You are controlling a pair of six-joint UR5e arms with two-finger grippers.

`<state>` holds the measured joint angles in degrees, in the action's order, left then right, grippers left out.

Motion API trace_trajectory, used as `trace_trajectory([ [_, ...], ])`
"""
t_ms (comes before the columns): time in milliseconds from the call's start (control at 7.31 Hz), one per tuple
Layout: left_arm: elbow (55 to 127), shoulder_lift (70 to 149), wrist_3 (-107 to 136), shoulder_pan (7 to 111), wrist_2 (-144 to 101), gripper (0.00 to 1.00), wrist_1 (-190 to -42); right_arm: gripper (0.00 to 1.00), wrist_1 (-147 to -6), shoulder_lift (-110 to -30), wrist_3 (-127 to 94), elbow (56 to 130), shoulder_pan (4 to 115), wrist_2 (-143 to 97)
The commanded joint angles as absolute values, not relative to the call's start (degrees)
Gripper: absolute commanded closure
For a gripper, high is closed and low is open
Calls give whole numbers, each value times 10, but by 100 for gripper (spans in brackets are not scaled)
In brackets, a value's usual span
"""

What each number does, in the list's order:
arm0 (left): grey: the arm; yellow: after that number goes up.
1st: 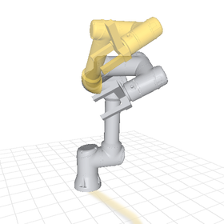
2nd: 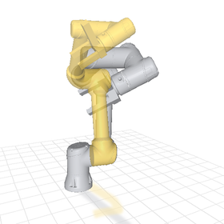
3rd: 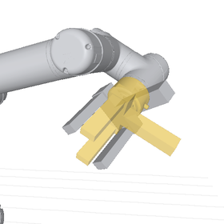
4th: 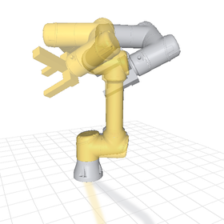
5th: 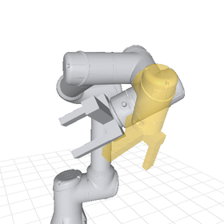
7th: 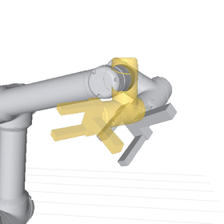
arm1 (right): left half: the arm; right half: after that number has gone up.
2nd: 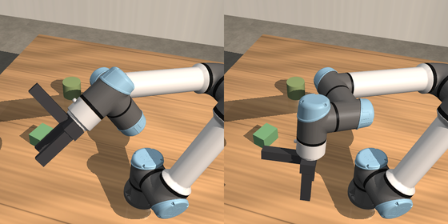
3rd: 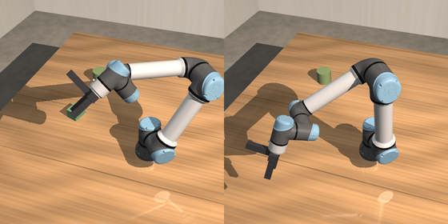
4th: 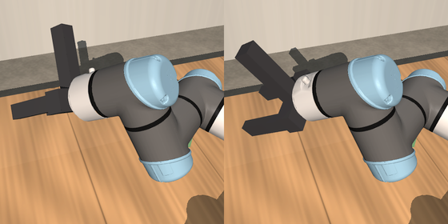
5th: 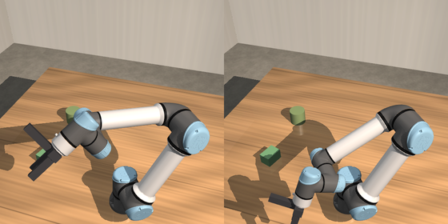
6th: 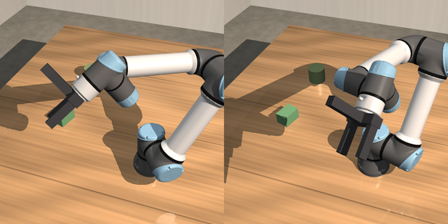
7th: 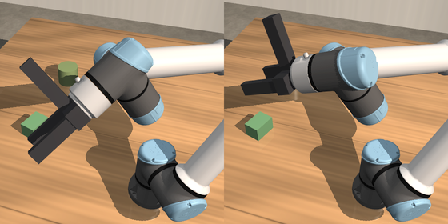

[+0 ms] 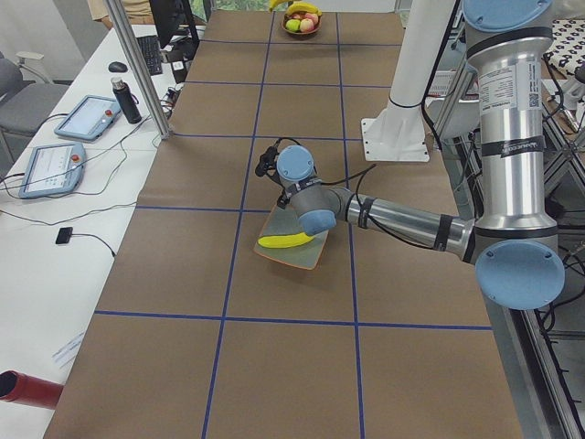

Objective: Transfer all bananas from basket to plate

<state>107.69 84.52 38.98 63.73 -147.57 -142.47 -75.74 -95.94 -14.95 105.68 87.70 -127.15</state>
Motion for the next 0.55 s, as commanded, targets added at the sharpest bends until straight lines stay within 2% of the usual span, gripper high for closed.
trace_trajectory([
  [0, 1078, 902, 472, 625, -1476, 0, -1425, 100, -758, -919, -281, 1088, 834, -1319],
  [410, 1078, 983, 570, 580, -1451, 0, -1425, 100, -758, -843, -550, 1164, 725, -1303],
])
